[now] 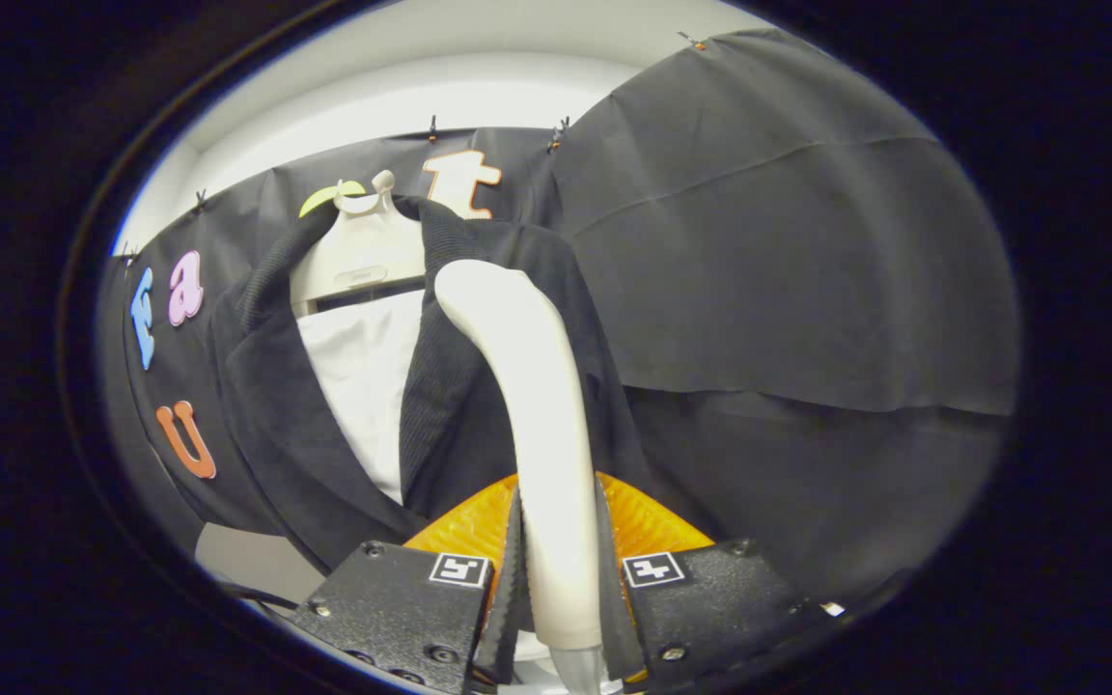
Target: Iron the clothes twice with a garment steamer, once on the left side and once on the right side.
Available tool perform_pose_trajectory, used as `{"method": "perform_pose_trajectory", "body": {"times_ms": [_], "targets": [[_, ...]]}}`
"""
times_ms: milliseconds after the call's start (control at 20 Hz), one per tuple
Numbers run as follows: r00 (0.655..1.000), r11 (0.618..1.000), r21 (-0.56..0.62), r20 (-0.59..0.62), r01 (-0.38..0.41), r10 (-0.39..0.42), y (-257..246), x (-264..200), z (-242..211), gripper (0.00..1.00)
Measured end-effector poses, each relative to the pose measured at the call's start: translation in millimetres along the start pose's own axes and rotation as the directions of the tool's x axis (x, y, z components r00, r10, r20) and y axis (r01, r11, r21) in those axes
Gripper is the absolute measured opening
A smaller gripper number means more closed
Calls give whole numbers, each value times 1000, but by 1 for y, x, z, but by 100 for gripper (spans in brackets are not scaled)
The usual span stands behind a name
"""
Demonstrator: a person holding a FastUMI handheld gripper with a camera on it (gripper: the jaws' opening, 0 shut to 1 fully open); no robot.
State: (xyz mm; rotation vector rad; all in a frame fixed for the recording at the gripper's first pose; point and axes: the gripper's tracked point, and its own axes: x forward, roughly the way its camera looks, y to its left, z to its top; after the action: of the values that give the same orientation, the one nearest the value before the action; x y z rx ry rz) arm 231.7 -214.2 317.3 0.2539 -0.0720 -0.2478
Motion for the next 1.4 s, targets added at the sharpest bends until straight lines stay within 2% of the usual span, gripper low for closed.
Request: {"method": "perform_pose_trajectory", "body": {"times_ms": [750, 1400], "targets": [[995, 998, -68, -103, -4, -3, 5, 3, -63, 37], [982, 995, -101, -183, 23, -41, 1, 3, -124, 37]]}}
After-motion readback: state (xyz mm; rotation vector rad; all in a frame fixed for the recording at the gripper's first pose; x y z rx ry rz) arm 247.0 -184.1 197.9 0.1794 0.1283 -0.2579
